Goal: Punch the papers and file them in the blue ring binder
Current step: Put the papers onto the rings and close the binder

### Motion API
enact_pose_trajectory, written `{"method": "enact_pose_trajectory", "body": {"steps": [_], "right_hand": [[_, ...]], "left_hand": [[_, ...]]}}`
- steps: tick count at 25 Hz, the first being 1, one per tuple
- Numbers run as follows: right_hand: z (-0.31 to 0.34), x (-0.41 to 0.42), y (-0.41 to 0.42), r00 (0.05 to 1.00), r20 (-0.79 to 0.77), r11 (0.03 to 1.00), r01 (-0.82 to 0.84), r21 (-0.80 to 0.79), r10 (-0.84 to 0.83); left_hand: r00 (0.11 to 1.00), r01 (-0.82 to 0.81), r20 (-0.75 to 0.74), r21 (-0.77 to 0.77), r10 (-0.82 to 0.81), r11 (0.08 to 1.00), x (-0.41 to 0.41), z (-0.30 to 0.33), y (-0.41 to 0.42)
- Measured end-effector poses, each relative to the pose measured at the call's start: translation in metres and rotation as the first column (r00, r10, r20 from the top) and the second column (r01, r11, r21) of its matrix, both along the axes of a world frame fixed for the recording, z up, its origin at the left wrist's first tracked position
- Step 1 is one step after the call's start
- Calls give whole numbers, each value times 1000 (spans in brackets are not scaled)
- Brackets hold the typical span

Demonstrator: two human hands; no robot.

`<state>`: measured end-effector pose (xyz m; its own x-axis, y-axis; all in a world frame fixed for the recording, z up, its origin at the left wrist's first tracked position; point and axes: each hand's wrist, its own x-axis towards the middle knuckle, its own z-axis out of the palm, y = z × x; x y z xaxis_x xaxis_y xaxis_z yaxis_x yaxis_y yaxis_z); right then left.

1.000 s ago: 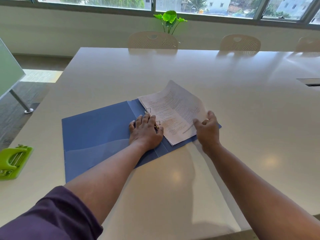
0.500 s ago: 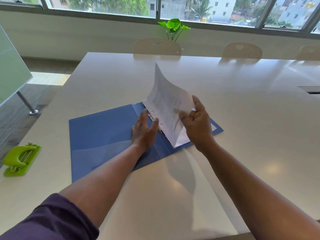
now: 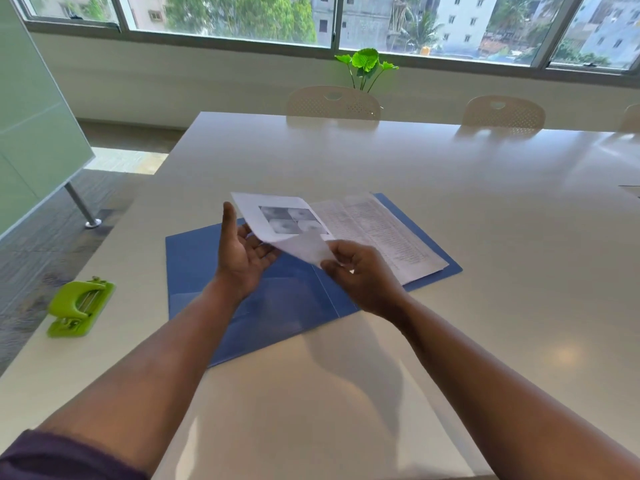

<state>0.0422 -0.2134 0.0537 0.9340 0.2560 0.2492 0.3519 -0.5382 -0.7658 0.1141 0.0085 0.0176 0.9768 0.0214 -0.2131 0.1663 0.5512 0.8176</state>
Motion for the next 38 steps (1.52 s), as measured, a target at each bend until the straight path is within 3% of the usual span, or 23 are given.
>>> {"method": "enact_pose_trajectory", "body": {"steps": [4, 7, 9, 12, 16, 22, 28, 32, 36, 38], "right_hand": [[-13, -5, 13, 993, 32, 991, -112, -68, 114], [-22, -10, 14, 990, -11, 979, -138, -150, 138], [-19, -12, 6, 992, -54, 986, -120, -116, 114], [-18, 3, -24, 993, -6, 984, 116, -134, -118], [-33, 27, -79, 827, -19, 773, 518, -366, -563], [-53, 29, -117, 663, -62, 557, 570, -604, -746], [-63, 30, -125, 646, -58, 510, 539, -670, -761], [-66, 30, -123, 665, -43, 493, 507, -707, -745], [-62, 28, -117, 679, -99, 561, 505, -657, -727], [-61, 26, -113, 693, -97, 626, 571, -531, -715]], "left_hand": [[999, -40, 1, 53, 40, 998, -5, -6, 9], [979, -176, -54, 264, 197, 948, -8, -11, 12], [969, -185, -96, 322, 227, 929, -7, -14, 16], [962, -149, -156, 378, 222, 914, -2, -13, 25], [965, -121, -160, 437, 210, 891, 0, -11, 33], [951, -161, -152, 497, 268, 853, 5, -22, 36], [944, -189, -99, 618, 314, 763, 4, -27, 34], [946, -194, -85, 622, 312, 758, 4, -27, 34], [948, -194, -78, 627, 309, 755, 4, -28, 33], [950, -198, -69, 625, 306, 755, 4, -28, 33]]}}
